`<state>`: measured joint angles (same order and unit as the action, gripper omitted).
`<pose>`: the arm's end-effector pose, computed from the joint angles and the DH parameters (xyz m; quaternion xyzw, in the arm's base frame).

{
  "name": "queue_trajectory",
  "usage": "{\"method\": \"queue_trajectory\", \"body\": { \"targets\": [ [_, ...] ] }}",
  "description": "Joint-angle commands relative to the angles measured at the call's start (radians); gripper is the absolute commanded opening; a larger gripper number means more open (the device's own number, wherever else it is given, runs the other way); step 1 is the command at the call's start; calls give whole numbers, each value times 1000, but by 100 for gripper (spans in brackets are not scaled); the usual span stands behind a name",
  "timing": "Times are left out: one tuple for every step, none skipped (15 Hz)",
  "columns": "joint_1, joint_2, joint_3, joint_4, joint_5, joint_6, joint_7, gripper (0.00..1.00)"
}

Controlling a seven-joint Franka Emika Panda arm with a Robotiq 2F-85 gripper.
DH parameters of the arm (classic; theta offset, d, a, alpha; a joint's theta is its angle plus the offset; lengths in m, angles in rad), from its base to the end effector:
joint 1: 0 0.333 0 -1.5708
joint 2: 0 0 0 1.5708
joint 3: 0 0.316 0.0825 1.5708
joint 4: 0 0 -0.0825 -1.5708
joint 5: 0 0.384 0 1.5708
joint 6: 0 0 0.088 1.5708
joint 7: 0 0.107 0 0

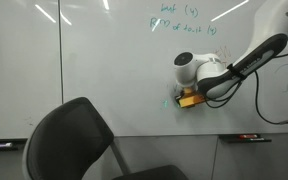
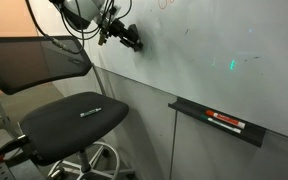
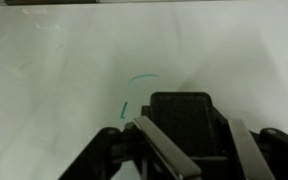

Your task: Erase the i next to the v using the eraser on the chair

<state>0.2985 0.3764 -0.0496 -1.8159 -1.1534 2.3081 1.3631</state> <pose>0.6434 0.1474 0.3542 0.8886 -0.1478 0.3436 0.2655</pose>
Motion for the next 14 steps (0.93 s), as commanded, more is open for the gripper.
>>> {"method": "queue_trajectory", "body": {
  "targets": [
    [-36,-55,49,5,-88,61,23,32],
    [-39,-65,61,1,-93,70,20,32],
    [-38,-74,72,0,-104,75,21,32],
    [-38,-80,81,0,-115,82,23,32],
    [-38,-86,89,1,-124,87,25,32],
    [-38,-90,97,2,-131,92,25,32],
    [-41,-92,106,3,-128,98,14,32],
    [-49,-93,119,1,-91,111,-28,32],
    [-58,-92,132,-2,-57,125,-72,32],
    [-67,-91,145,-8,-21,140,-122,32],
    [-75,-90,160,-16,28,147,-198,32],
    [-77,-88,167,-19,65,143,-253,32],
    [-77,-86,174,-20,103,125,-317,32],
    [-78,-86,179,-19,144,112,-379,32]
  ]
}}
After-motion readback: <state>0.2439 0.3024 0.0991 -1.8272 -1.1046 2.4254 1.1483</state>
